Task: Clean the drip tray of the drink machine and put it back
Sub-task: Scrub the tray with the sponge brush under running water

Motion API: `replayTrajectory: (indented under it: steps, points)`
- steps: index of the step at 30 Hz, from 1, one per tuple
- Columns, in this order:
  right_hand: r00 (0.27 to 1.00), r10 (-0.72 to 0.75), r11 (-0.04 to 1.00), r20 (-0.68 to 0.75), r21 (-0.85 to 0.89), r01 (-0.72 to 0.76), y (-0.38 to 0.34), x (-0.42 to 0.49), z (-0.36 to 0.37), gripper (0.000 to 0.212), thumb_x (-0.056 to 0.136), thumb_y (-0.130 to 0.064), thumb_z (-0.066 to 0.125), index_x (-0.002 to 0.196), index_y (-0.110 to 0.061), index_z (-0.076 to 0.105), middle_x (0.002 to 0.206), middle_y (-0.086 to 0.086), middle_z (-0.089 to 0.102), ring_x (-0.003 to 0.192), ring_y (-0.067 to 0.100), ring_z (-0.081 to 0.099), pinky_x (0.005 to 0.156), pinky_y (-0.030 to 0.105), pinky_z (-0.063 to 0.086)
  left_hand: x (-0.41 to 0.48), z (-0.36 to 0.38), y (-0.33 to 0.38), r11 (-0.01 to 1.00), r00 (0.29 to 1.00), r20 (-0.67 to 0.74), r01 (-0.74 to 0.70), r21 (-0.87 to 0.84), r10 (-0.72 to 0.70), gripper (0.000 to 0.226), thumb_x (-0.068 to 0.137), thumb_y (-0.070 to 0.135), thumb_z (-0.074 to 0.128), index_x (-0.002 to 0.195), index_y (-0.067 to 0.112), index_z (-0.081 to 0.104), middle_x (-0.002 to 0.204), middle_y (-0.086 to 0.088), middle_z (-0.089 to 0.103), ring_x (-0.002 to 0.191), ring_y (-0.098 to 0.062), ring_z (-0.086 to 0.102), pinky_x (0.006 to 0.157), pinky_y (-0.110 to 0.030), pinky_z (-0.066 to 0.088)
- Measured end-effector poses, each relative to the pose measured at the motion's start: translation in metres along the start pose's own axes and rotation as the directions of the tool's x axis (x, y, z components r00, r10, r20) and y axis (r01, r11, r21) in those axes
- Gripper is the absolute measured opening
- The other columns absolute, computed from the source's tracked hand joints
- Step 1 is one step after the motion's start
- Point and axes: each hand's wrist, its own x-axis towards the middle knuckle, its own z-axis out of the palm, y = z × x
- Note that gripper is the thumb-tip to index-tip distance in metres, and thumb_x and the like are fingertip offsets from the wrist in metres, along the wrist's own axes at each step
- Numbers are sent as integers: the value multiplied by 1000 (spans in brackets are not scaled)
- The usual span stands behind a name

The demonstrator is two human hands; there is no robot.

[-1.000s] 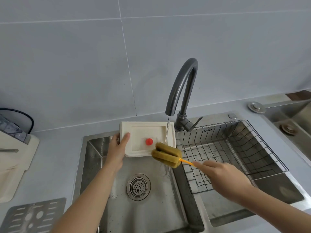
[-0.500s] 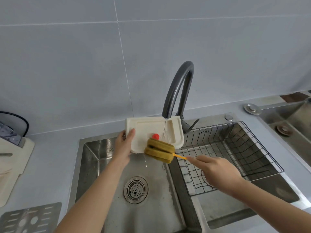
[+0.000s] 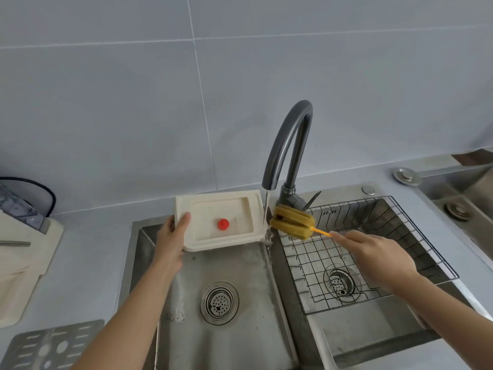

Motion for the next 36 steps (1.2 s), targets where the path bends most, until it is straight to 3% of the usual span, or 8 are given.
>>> replayTrajectory:
  steps: [2,4,6,10,15,22,32,36]
  points:
    - [994,110,993,-28,42,-109,1,-4,1,64,44,9,84,102,-16,72,68,-3,68,32,22,52,29,21,22,-1,-8,-2,1000,1000,-4,12,-15,-12,25,89,25,55,113,16,51,95,-1,61,78,-15,59,49,-24,48]
    - [969,247,955,-23,174,-240,3,-5,8,48,75,5,67,117,-19,64,81,4,68,50,28,56,41,27,33,-3,-11,-3,999,1000,-1,24,-22,-24,21,90,25,54,108,16,50,91,1,61,77,-14,59,54,-26,49]
    - [930,344,861,128,353,-367,2,-5,18,36,91,-4,48,123,-17,57,85,10,64,68,29,58,55,34,44,-5,-11,-6,999,999,6,39,-38,-39,20,90,25,54,106,14,50,90,0,61,77,-15,59,61,-30,46]
    - [807,468,595,360,547,-589,-6,0,49,32,93,-3,44,119,-10,60,66,5,57,52,15,48,45,22,37,-11,-8,-9,997,998,15,64,-52,-64,19,89,25,55,103,13,51,89,-1,60,76,-17,58,60,-32,47]
    - [693,507,424,512,552,-718,-23,0,88,31,92,0,42,115,-5,61,64,5,53,56,19,49,50,27,42,-20,-6,-9,989,992,50,122,-81,-118,8,90,24,54,90,16,54,91,-3,61,80,-19,59,67,-35,47]
    - [706,523,403,477,592,-698,-46,0,119,30,94,-6,44,121,-8,57,63,1,53,51,12,44,47,24,35,-31,-4,-10,977,983,66,178,-114,-171,5,89,23,55,89,18,56,92,-4,62,81,-20,59,72,-39,48]
    - [693,432,552,578,438,-709,-50,12,127,39,91,-6,44,130,-12,45,74,1,56,56,12,50,52,26,43,-40,3,-11,970,976,108,203,-136,-190,13,90,23,54,99,14,54,93,-5,62,83,-21,59,75,-39,48]
    - [677,350,558,647,437,-706,-45,22,113,55,91,-15,53,141,-8,29,118,16,60,64,15,56,57,24,47,-41,4,-12,969,973,118,211,-129,-197,23,90,23,54,108,10,54,100,-9,63,88,-23,60,83,-43,48]
